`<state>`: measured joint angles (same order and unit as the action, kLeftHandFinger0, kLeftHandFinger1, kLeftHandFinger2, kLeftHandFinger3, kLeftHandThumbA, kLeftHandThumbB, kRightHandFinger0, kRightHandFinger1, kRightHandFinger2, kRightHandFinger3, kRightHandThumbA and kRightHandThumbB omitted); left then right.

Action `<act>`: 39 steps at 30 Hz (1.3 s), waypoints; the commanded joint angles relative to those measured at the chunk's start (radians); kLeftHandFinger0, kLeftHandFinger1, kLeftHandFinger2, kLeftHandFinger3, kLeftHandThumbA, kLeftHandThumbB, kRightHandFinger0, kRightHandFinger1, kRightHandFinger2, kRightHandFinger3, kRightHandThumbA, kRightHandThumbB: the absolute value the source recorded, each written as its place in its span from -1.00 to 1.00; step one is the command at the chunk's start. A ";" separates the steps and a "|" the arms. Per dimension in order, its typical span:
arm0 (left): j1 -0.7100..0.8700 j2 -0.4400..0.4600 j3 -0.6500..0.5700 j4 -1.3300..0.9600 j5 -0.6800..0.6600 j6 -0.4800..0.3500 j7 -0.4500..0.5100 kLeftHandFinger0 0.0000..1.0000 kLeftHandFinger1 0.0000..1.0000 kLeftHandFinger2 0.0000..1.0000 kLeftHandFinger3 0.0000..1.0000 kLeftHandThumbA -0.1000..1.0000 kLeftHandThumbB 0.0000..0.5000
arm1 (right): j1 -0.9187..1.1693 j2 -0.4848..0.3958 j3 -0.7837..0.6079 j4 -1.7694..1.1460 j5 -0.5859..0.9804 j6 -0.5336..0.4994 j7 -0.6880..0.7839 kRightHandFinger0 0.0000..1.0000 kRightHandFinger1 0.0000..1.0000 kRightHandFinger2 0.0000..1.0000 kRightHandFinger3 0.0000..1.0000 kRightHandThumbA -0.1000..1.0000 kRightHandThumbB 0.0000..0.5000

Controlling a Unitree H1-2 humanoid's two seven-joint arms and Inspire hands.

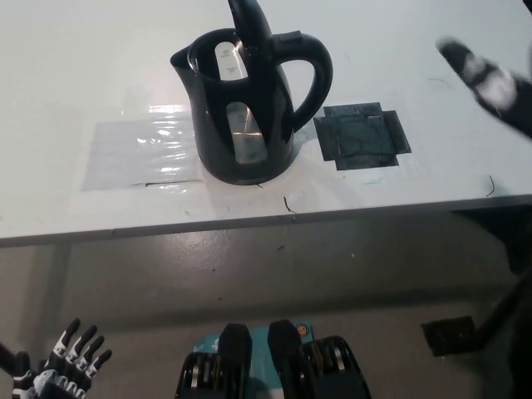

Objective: The robot uses its right hand to push down on the lid of a kettle kept in the middle of the desk to close it

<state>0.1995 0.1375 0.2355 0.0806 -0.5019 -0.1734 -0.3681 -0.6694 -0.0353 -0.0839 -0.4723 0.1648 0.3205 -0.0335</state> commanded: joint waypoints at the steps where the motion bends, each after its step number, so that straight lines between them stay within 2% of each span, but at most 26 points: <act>1: 0.015 0.013 -0.003 -0.010 -0.006 -0.044 -0.030 1.00 1.00 1.00 1.00 1.00 1.00 | -0.162 0.060 0.018 0.226 -0.003 0.000 -0.027 1.00 1.00 1.00 1.00 1.00 0.65; 2: 0.015 0.008 -0.008 -0.008 -0.003 -0.049 -0.033 1.00 1.00 1.00 1.00 1.00 1.00 | -0.205 0.068 0.042 0.324 -0.042 -0.032 -0.028 1.00 1.00 1.00 1.00 1.00 0.83; 3: 0.015 0.010 -0.009 -0.007 -0.002 -0.050 -0.034 1.00 1.00 1.00 1.00 1.00 1.00 | -0.226 0.070 0.059 0.373 -0.070 -0.047 -0.030 1.00 1.00 1.00 1.00 1.00 0.92; 4: 0.015 0.010 -0.009 -0.007 -0.002 -0.050 -0.034 1.00 1.00 1.00 1.00 1.00 1.00 | -0.230 0.071 0.060 0.382 -0.074 -0.052 -0.030 1.00 1.00 1.00 1.00 1.00 0.93; 7: 0.012 0.002 -0.013 -0.010 -0.008 -0.043 -0.030 1.00 1.00 1.00 1.00 1.00 1.00 | -0.321 0.086 0.093 0.591 -0.130 -0.154 -0.049 1.00 1.00 1.00 1.00 1.00 1.00; 11: 0.001 0.006 -0.015 -0.004 -0.011 -0.045 -0.038 1.00 1.00 1.00 1.00 1.00 1.00 | -0.386 0.108 0.093 0.711 -0.110 -0.195 -0.042 1.00 1.00 1.00 1.00 1.00 0.87; 16: -0.001 0.006 -0.024 -0.005 -0.009 -0.035 -0.043 1.00 1.00 1.00 1.00 1.00 1.00 | -0.464 0.133 0.100 0.862 -0.152 -0.234 -0.087 1.00 1.00 1.00 1.00 1.00 0.84; 18: 0.003 0.005 -0.030 -0.009 -0.004 -0.032 -0.042 1.00 1.00 1.00 1.00 1.00 1.00 | -0.483 0.140 0.098 0.908 -0.147 -0.245 -0.084 1.00 1.00 1.00 1.00 1.00 0.59; 20: 0.009 0.004 -0.037 -0.008 0.000 -0.036 -0.047 1.00 1.00 1.00 1.00 1.00 1.00 | -0.518 0.154 0.098 1.000 -0.151 -0.292 -0.093 1.00 1.00 1.00 1.00 1.00 0.47; 26: 0.013 0.002 -0.049 -0.015 0.004 -0.028 -0.037 1.00 1.00 1.00 1.00 1.00 1.00 | -0.573 0.171 0.107 1.115 -0.180 -0.294 -0.127 1.00 1.00 1.00 1.00 1.00 0.67; 28: 0.011 0.002 -0.052 -0.016 0.004 -0.030 -0.036 1.00 1.00 1.00 1.00 1.00 1.00 | -0.597 0.172 0.114 1.156 -0.203 -0.298 -0.154 1.00 1.00 1.00 1.00 1.00 0.67; 29: 0.010 0.002 -0.054 -0.017 0.005 -0.029 -0.035 1.00 1.00 1.00 1.00 1.00 1.00 | -0.597 0.171 0.113 1.157 -0.203 -0.300 -0.155 1.00 1.00 1.00 1.00 1.00 0.57; 31: 0.009 0.001 -0.063 -0.015 0.001 -0.030 -0.043 1.00 1.00 1.00 1.00 1.00 1.00 | -0.613 0.171 0.113 1.207 -0.203 -0.341 -0.158 1.00 1.00 1.00 1.00 1.00 0.56; 32: 0.010 0.001 -0.067 -0.012 0.003 -0.034 -0.046 1.00 1.00 1.00 1.00 1.00 1.00 | -0.615 0.174 0.110 1.225 -0.201 -0.343 -0.163 1.00 1.00 1.00 1.00 1.00 0.62; 38: 0.034 -0.015 -0.099 -0.005 0.005 -0.043 -0.063 1.00 1.00 1.00 1.00 1.00 0.99 | -0.593 0.189 0.102 1.312 -0.198 -0.373 -0.180 1.00 1.00 1.00 1.00 1.00 0.67; 39: 0.037 -0.014 -0.104 -0.005 0.016 -0.049 -0.060 1.00 1.00 1.00 1.00 1.00 1.00 | -0.603 0.198 0.096 1.350 -0.187 -0.385 -0.174 1.00 1.00 1.00 1.00 1.00 0.77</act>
<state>0.2144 0.1258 0.1462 0.0883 -0.4982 -0.1790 -0.3966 -1.2114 0.1429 0.0211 0.8404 -0.0152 0.0168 -0.1754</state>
